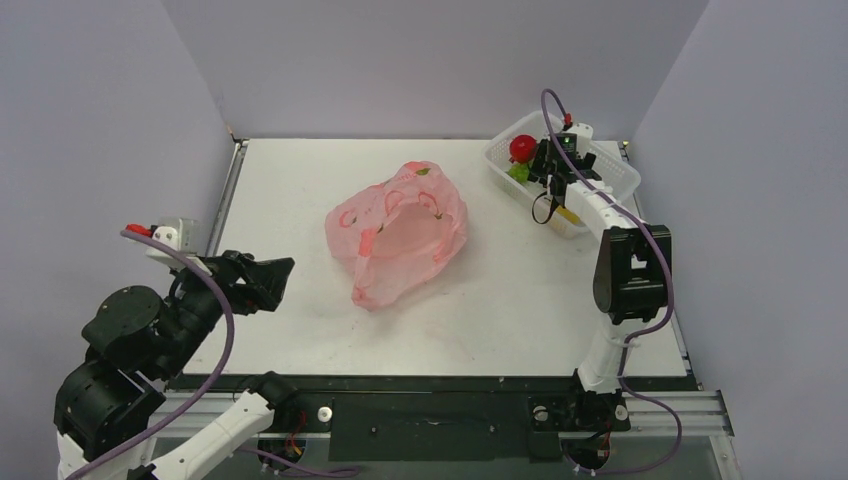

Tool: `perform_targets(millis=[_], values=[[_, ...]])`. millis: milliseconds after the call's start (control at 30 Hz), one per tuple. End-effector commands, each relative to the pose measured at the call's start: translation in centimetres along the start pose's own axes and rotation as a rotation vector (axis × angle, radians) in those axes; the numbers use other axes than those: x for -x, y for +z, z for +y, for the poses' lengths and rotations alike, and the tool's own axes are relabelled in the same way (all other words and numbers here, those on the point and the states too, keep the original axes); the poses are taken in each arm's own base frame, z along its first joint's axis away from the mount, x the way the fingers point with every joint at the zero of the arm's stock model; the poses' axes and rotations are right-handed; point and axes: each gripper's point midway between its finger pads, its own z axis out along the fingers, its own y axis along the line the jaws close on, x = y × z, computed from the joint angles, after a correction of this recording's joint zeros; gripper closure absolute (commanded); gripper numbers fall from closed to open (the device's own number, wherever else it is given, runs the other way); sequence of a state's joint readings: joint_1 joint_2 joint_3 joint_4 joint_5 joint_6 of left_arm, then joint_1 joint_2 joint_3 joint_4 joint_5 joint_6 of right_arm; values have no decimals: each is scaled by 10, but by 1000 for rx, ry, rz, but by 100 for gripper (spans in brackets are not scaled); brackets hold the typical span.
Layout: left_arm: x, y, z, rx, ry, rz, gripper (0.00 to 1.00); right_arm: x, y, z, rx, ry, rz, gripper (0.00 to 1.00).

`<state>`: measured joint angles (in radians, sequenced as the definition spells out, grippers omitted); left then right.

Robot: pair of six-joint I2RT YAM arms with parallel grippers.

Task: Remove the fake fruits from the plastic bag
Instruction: Place the fake fruit in the bin, then reset both arms

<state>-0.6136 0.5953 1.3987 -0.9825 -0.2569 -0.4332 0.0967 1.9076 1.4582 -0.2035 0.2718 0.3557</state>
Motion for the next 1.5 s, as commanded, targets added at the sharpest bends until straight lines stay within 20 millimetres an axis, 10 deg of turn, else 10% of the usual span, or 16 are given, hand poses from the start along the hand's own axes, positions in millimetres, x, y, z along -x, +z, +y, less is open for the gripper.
perform_targets(millis=[0,433,833,1167,1467], values=[[13,-5,5,18,27,-62,21,30,-17,-1,2,6,-67,25],[10,-4,-3,-35,15,-68,21,44,-80,-5,1,-3,-109,12],[36,-22,-3,-44,36,-157,21,40,-221,-2,211,77,-234,10],[75,-58,-1,-73,20,-349,20,49,-353,-60,409,193,-516,8],[95,-85,6,-65,-14,-452,19,49,-423,-114,417,291,-660,8]])
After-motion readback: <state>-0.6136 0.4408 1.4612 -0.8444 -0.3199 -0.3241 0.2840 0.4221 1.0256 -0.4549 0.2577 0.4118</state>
